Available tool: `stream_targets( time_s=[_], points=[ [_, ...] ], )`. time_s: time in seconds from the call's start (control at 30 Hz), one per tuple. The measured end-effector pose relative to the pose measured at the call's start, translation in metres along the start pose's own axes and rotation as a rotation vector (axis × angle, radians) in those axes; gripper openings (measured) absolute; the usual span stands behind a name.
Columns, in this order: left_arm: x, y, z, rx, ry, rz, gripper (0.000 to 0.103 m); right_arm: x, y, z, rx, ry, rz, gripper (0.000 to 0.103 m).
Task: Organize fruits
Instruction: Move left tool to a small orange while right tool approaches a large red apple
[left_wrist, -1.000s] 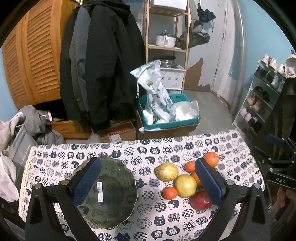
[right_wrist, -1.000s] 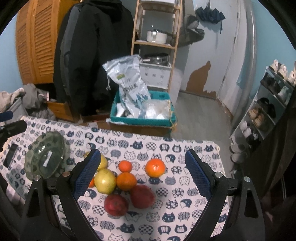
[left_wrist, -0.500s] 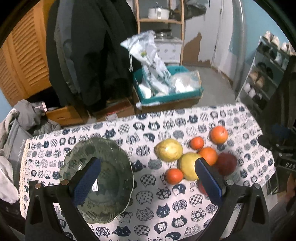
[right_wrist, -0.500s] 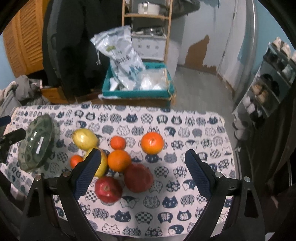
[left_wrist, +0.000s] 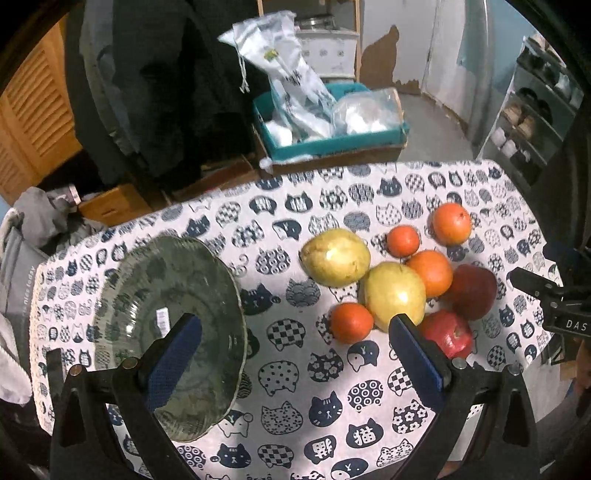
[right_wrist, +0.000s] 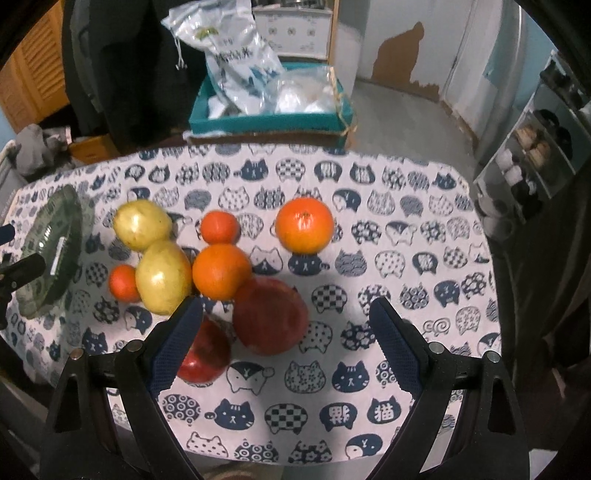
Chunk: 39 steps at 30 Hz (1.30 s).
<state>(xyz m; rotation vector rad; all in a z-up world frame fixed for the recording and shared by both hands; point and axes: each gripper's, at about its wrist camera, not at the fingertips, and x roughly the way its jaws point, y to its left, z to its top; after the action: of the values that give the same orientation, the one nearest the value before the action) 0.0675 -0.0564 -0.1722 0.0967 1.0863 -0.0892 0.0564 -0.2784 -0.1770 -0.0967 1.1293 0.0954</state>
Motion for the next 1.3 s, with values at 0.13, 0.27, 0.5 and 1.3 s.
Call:
stream_targets(
  time_s=[0.13,0.27,0.5,1.3],
  points=[
    [0.021,-0.004,-0.002,-0.003,0.052,-0.004,0.102,0.016,-0.002,-0.003,0.003,0.037,-0.001,0.091],
    [0.038,-0.009,-0.004,-0.007,0.08,-0.022,0.102,0.031,-0.003,-0.004,0.014,0.075,0.013,0.091],
    [0.058,-0.016,-0.007,-0.002,0.124,-0.031,0.102,0.06,0.001,-0.01,0.004,0.148,0.02,0.091],
    [0.106,-0.03,-0.016,0.028,0.224,-0.09,0.084,0.107,0.003,-0.014,0.069,0.225,0.1,0.075]
  ],
)
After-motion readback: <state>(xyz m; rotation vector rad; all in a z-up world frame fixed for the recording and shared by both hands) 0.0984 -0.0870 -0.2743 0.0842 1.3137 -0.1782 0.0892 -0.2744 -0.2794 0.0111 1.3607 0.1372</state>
